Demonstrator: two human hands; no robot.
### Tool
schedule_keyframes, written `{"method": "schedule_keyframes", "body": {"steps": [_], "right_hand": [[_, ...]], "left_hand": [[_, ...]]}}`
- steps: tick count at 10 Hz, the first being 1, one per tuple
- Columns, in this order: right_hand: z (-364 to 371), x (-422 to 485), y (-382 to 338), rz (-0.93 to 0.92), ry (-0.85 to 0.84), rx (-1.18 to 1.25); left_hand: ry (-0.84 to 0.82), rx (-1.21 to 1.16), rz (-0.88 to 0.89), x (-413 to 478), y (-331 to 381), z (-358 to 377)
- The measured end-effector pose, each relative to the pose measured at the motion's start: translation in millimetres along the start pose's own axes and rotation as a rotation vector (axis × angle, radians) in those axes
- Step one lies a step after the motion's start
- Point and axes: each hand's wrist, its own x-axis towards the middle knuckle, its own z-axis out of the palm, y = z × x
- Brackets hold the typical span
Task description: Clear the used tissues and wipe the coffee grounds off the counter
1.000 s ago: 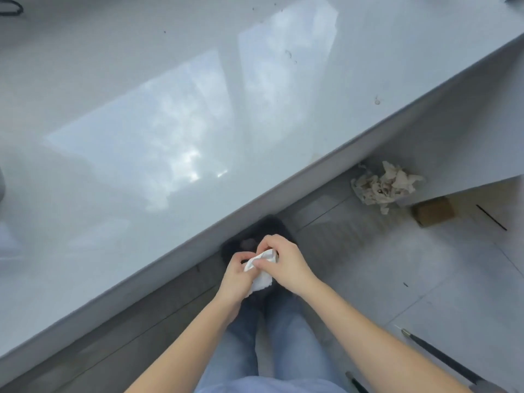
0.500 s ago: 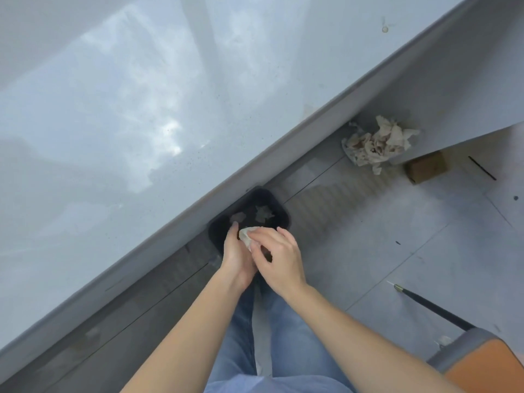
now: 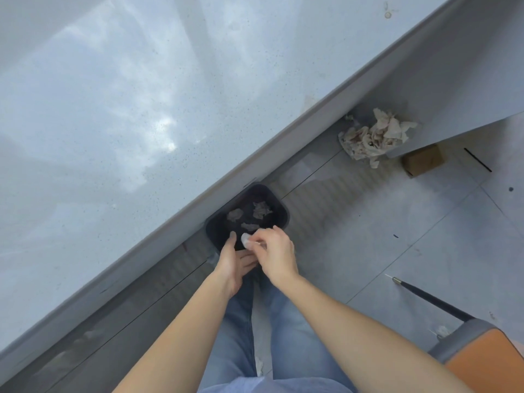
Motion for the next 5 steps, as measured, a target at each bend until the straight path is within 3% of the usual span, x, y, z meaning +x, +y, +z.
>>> {"method": "schedule_keyframes", "body": {"steps": [1,2,4,5], "right_hand": [[-2,19,8,0.212,0.127,0.166],[-2,36,18,0.311,0.101,0.144],[-4,44,30,0.440,-0.061,0.072],[-3,38,32,0.441,-0.060,0.093]], "left_hand": [[0.031,0.018,0.048,4,8,-8],[0.116,0.132,0.194,2,12,-10],[0.111,0.296,0.320,5,7,-14],[0.126,0.297,0.341,5,4,-13]]}}
